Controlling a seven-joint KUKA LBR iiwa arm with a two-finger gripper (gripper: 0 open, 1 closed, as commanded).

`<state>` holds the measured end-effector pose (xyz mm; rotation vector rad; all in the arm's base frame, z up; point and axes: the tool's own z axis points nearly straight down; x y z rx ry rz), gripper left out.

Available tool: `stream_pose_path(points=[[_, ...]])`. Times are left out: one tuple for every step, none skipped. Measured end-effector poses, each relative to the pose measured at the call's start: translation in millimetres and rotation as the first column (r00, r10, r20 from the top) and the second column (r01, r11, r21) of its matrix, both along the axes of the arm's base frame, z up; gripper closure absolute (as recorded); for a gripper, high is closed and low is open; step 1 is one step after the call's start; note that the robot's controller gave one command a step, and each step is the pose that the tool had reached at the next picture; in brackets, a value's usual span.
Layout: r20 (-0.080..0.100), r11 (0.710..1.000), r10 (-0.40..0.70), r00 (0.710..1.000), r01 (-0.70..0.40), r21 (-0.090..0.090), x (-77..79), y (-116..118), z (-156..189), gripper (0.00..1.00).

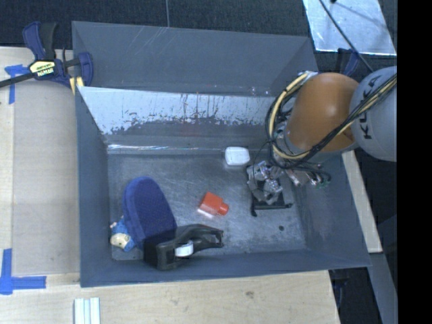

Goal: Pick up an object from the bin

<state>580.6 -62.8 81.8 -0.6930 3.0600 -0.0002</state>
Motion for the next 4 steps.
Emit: stream_pose_path(points=[[0.007, 1.000, -0.018, 1.000, 0.018, -0.005, -53.3, -55, 129, 1.00], [-0.001, 1.000, -0.015, 1.000, 0.015, -0.001, -53.5, -52, 124, 0.00], [-0.003, 1.000, 0.005, 1.000, -0.005, 0.002, 17.3, -22, 8, 0.00], [0.002, 1.000, 0.002, 1.000, -0.002, 0.000, 17.7, -24, 13, 1.00]])
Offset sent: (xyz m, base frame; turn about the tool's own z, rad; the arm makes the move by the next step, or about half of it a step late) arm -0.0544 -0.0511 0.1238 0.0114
